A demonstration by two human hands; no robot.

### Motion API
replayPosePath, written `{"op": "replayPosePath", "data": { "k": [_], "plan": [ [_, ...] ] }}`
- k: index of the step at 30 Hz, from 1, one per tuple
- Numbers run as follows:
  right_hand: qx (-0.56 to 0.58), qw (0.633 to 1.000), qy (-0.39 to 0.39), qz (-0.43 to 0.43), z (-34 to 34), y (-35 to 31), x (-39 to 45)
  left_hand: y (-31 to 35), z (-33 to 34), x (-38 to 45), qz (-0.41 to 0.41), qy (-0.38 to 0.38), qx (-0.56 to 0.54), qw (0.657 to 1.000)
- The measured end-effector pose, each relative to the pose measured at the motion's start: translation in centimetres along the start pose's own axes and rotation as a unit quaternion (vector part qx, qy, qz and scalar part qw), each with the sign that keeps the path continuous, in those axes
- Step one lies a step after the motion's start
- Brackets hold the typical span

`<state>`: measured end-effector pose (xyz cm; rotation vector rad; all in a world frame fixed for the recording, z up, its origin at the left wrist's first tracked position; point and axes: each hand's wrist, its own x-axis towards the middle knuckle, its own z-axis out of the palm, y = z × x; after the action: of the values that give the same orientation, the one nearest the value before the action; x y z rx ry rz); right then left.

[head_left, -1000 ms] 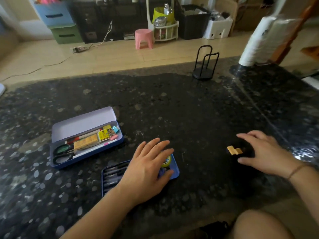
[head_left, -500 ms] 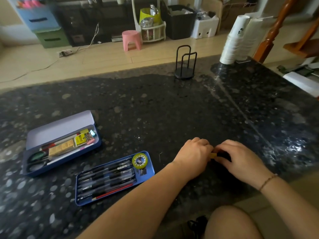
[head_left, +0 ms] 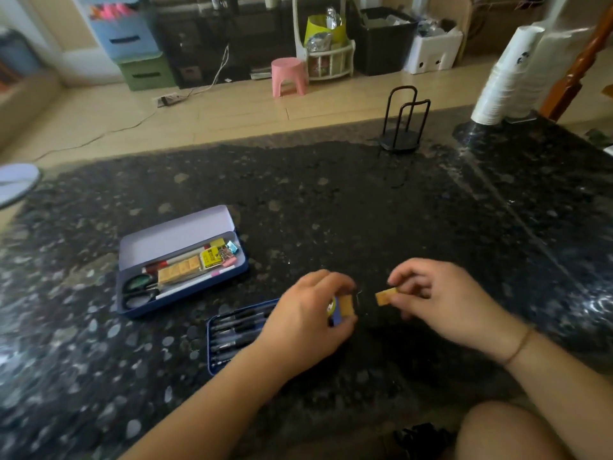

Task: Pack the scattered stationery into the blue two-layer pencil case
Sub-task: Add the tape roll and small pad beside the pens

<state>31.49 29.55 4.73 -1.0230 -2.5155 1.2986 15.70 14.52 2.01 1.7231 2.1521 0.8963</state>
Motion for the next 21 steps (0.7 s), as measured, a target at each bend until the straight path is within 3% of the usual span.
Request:
{"op": "replayPosePath", "data": {
  "k": [4,12,17,21],
  "plan": [
    [-0.084,0.994,-0.071,-0.022,4.6,-2.1,1.3,-2.8,-1.6,-3.3,-0.046,-0.034,-0.027,0.998],
    [-0.139,0.989,-0.049,-0.013,6.0,-1.0,1.4,-2.5,0.4,-3.7,0.024,-0.067,0.019,0.997],
    [-0.142,0.987,-0.052,-0.049,6.7,-0.7,1.6,-2.3,0.7,-3.5,0.025,-0.031,0.045,0.998],
    [-0.179,0.978,-0.078,-0.074,6.9,-0.8,1.8,-2.7,1.1,-3.6,0.009,0.047,0.094,0.994]
  ]
}}
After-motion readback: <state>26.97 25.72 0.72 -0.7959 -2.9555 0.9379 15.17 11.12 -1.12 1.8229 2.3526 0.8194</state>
